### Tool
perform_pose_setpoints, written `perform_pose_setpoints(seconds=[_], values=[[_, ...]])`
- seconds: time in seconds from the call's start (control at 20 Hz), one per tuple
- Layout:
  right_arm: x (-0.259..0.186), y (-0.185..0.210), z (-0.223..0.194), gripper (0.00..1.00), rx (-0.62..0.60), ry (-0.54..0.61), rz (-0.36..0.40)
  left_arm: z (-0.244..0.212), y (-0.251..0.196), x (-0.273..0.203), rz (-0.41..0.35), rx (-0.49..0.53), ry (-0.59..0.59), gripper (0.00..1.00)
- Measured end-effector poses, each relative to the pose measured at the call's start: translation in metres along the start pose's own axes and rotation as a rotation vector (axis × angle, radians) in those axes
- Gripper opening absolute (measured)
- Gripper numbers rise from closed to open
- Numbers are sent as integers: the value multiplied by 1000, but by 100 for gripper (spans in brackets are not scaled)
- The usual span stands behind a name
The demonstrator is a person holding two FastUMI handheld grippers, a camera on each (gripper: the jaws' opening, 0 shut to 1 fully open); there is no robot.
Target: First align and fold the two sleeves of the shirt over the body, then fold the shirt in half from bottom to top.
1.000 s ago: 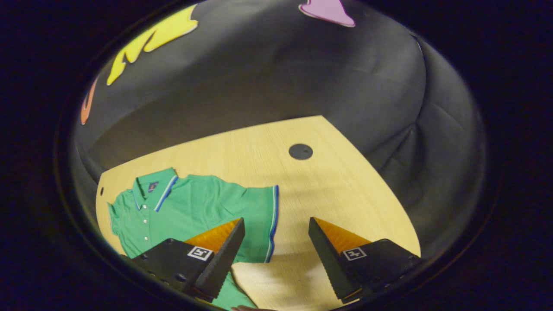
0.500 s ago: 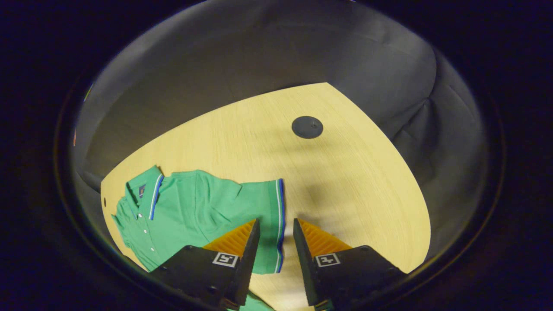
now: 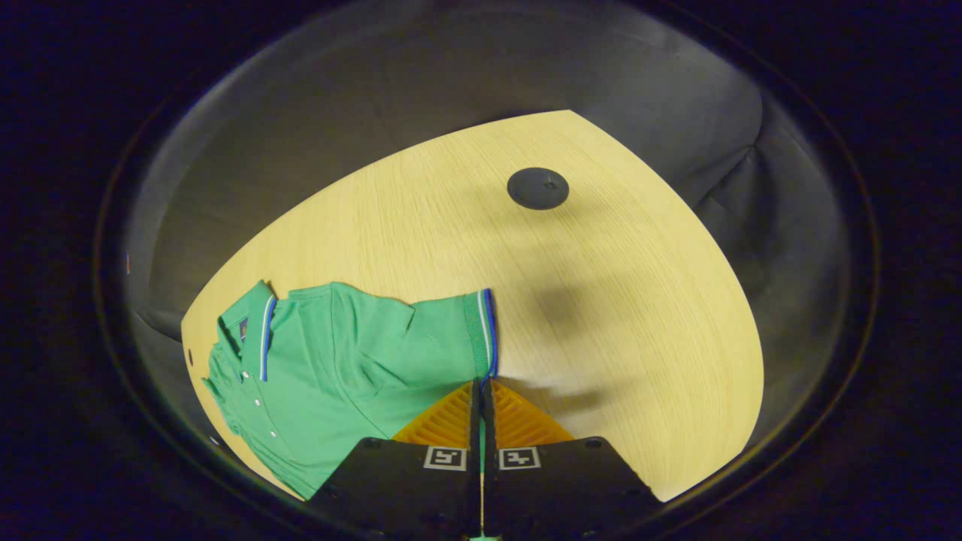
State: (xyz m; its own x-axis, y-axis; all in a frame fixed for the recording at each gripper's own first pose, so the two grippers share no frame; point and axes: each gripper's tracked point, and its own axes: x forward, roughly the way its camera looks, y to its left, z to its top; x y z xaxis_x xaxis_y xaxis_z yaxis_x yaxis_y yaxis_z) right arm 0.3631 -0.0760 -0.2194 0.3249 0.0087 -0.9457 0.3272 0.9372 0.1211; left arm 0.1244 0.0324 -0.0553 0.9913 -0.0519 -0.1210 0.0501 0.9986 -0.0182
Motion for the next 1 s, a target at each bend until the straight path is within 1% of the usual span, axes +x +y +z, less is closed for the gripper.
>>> perform_pose_setpoints(seconds=[0.1,0.3,0.4,0.55,0.7,0.8,0.9,1.0], values=[[-3,-1,-1,1,-30,0,-9,0,1,-2,2,4,0,98],[-24,16,1,1,-65,-40,44,0,3,-4,6,4,-5,98],[-38,32,1,1,-95,-66,75,-2,4,-5,8,-2,-1,98],[-52,57,-4,1,-147,-95,101,-3,8,-7,13,-8,1,98],[-59,86,-16,1,-213,-105,117,-1,14,-10,22,-4,-8,98],[-64,108,-25,0,-230,-96,151,0,18,-13,29,-1,-13,98],[-64,123,-35,0,-273,-92,155,0,23,-15,34,0,-18,98],[-59,130,-38,0,-306,-103,117,-2,28,-17,39,-5,-15,98]])
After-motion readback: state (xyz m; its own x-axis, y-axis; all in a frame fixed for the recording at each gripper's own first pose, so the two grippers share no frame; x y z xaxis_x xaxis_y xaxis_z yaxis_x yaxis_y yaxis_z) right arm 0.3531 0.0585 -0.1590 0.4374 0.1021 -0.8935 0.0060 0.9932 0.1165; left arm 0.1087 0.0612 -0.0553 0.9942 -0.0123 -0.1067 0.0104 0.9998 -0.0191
